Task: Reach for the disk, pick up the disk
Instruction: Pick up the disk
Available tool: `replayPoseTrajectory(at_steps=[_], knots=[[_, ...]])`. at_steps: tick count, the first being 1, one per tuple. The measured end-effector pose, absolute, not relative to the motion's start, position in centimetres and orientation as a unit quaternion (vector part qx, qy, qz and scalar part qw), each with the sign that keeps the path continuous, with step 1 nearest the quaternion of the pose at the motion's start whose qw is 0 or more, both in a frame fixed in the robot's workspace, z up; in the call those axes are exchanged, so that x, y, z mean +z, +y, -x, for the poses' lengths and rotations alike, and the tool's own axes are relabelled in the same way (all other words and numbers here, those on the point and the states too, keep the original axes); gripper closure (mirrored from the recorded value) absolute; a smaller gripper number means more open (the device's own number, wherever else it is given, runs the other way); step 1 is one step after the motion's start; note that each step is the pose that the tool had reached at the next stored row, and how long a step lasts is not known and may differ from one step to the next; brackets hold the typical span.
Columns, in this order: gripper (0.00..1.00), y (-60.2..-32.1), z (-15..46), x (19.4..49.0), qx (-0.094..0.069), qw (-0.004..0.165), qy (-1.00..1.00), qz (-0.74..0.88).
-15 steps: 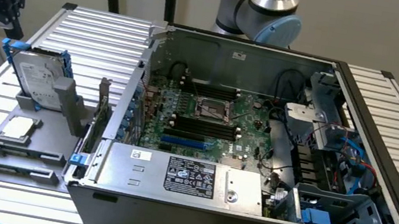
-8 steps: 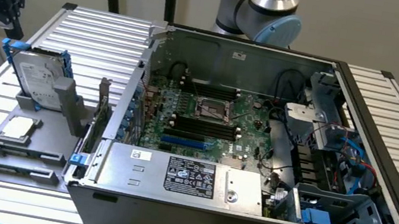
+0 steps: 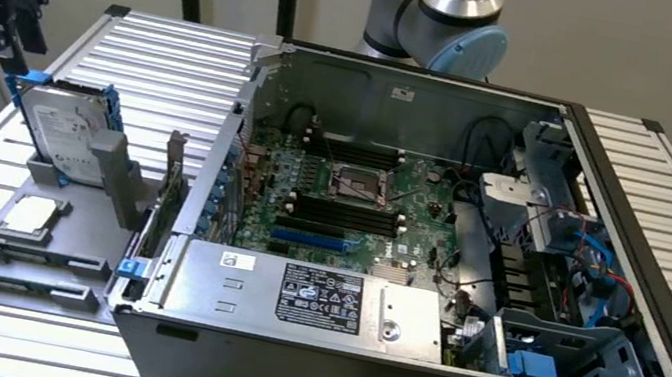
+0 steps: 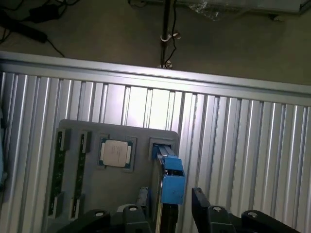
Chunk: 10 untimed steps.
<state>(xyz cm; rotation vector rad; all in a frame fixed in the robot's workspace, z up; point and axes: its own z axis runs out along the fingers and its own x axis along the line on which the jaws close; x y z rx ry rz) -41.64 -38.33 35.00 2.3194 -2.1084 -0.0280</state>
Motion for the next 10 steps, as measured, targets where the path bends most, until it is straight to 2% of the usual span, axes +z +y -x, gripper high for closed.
replayPoseTrajectory(at_steps=[1, 3, 10], knots=[[0.53, -38.33, 41.64, 35.00, -0.009, 0.003, -0.675, -0.738], [0.40, -38.33, 41.64, 34.99, -0.009, 0.003, -0.680, -0.733], [0.40, -38.33, 41.64, 34.59, -0.009, 0.003, -0.701, -0.713]])
